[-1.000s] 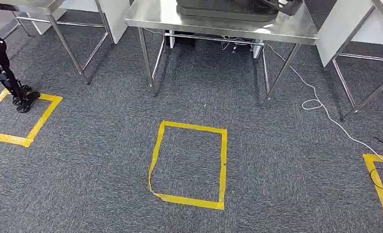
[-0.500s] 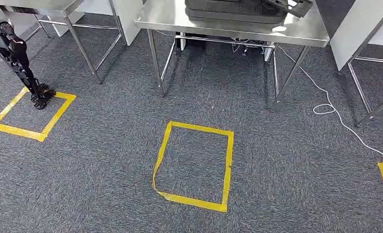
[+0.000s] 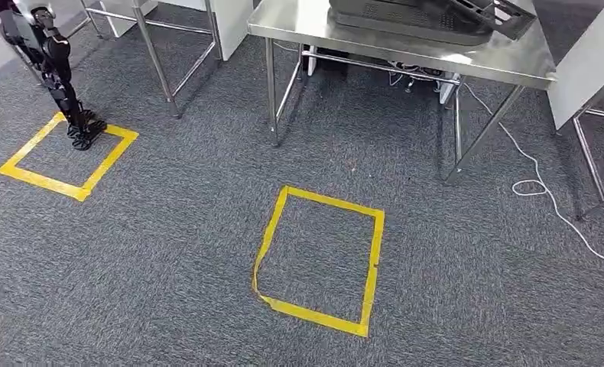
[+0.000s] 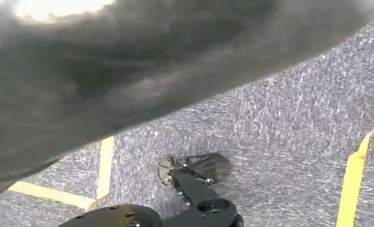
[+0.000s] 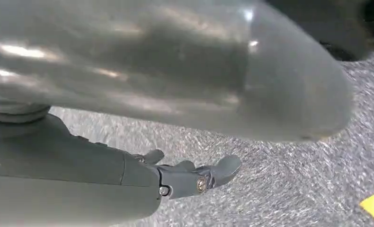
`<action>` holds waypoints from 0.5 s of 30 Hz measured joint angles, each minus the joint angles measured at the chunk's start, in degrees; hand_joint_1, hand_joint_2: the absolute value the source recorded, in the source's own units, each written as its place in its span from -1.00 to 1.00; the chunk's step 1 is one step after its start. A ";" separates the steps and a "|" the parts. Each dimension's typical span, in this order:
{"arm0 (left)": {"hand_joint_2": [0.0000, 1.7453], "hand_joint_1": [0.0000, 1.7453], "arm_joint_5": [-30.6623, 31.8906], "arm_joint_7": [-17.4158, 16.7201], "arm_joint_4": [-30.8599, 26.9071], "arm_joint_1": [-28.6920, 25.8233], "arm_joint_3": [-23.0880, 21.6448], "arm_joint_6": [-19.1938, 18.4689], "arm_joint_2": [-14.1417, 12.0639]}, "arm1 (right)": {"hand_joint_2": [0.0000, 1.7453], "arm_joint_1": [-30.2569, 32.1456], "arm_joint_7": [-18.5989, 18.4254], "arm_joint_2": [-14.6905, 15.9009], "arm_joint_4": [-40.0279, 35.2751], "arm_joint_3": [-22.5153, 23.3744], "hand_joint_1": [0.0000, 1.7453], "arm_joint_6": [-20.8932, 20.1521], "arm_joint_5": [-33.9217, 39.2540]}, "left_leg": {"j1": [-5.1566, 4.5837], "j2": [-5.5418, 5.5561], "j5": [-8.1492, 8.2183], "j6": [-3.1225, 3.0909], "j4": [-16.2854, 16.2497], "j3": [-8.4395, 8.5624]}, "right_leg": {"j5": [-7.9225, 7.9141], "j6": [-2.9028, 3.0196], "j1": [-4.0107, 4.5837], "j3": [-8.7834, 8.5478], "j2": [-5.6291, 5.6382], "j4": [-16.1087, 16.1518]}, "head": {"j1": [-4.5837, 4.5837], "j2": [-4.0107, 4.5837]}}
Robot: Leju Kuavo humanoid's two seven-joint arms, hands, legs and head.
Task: Take the parts from the cabinet and place them on the table.
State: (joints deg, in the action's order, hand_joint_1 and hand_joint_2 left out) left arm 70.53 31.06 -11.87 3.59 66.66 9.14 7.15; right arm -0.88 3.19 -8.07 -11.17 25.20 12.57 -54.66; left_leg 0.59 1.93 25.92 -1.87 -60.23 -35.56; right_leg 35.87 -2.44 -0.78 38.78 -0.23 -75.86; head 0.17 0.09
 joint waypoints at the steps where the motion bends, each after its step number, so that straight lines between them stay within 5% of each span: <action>1: -1.00 -1.00 -0.59 0.22 0.00 0.00 0.35 0.04 0.00 | -1.00 0.00 0.00 0.00 0.00 0.00 -1.00 0.15 0.02 | -0.01 0.46 -0.08 0.02 0.00 0.00 | -1.58 -0.43 0.00 -1.58 0.09 3.38 | -0.04 0.00; 3: -1.00 -1.00 -1.09 0.57 0.00 0.04 0.94 0.11 0.02 | -1.00 -0.15 0.02 -0.04 0.00 0.00 -1.00 0.26 -0.09 | 0.00 1.46 -0.36 0.22 0.00 0.02 | -5.77 -0.92 0.02 -7.21 1.55 14.49 | -0.07 0.00; 4: -1.00 -1.00 -1.07 0.55 0.00 0.04 1.05 0.13 0.07 | -1.00 -0.23 0.02 -0.04 0.00 0.00 -1.00 0.26 -0.18 | -0.03 1.76 -0.50 0.46 -0.09 -0.07 | -6.44 -0.46 0.08 -8.44 3.41 17.65 | -0.09 0.00; 8: -1.00 -1.00 -0.61 -1.42 0.00 -0.06 1.24 0.74 -0.04 | -1.00 -0.42 0.04 -0.39 0.00 0.00 -1.00 -0.02 -0.17 | 0.01 3.00 -1.13 1.89 0.50 -0.10 | -7.20 0.91 0.82 -8.44 1.84 17.91 | -0.06 0.00; 9: -1.00 -1.00 -0.46 -1.79 0.00 -0.19 1.27 0.81 -0.22 | -1.00 -0.49 0.09 -0.61 0.00 0.00 -1.00 -0.20 -0.17 | 0.17 2.52 -0.87 1.99 -0.19 -0.43 | -7.81 1.61 -0.24 -9.14 1.18 18.60 | 0.07 0.00; 11: -1.00 -1.00 -0.46 -1.84 0.00 -0.25 1.33 0.83 -0.37 | -1.00 -0.42 0.20 -0.96 0.00 0.00 -1.00 -0.68 -0.44 | 0.06 -0.44 2.99 2.32 -4.88 -2.43 | -7.97 2.11 -0.01 -9.24 0.30 18.70 | 0.20 0.00; 13: -1.00 -1.00 -0.33 -1.46 0.00 -0.23 1.44 1.25 -0.39 | -1.00 -0.08 0.44 -1.22 0.02 -0.04 -1.00 -0.87 -0.46 | 0.21 -1.16 7.27 2.97 -13.51 -6.25 | -7.95 2.12 0.07 -9.20 -0.81 18.67 | 0.11 0.00; 15: -1.00 -1.00 -0.35 -1.16 0.00 -0.33 1.60 1.97 -0.50 | -1.00 0.10 0.52 -1.40 0.04 0.00 -1.00 -0.98 -0.17 | 0.47 -1.50 7.14 3.52 -16.35 -7.36 | -7.93 2.10 0.05 -9.20 -1.88 18.65 | 0.17 0.00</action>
State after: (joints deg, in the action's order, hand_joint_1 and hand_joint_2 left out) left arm 70.18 29.90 -11.87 3.26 68.26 11.11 6.64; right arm -0.78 3.72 -9.46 -11.13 25.20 11.58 -54.84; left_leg 1.06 0.43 33.05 1.64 -76.59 -42.92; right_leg 27.94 -0.34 -0.74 29.58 -2.11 -57.21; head 0.35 0.09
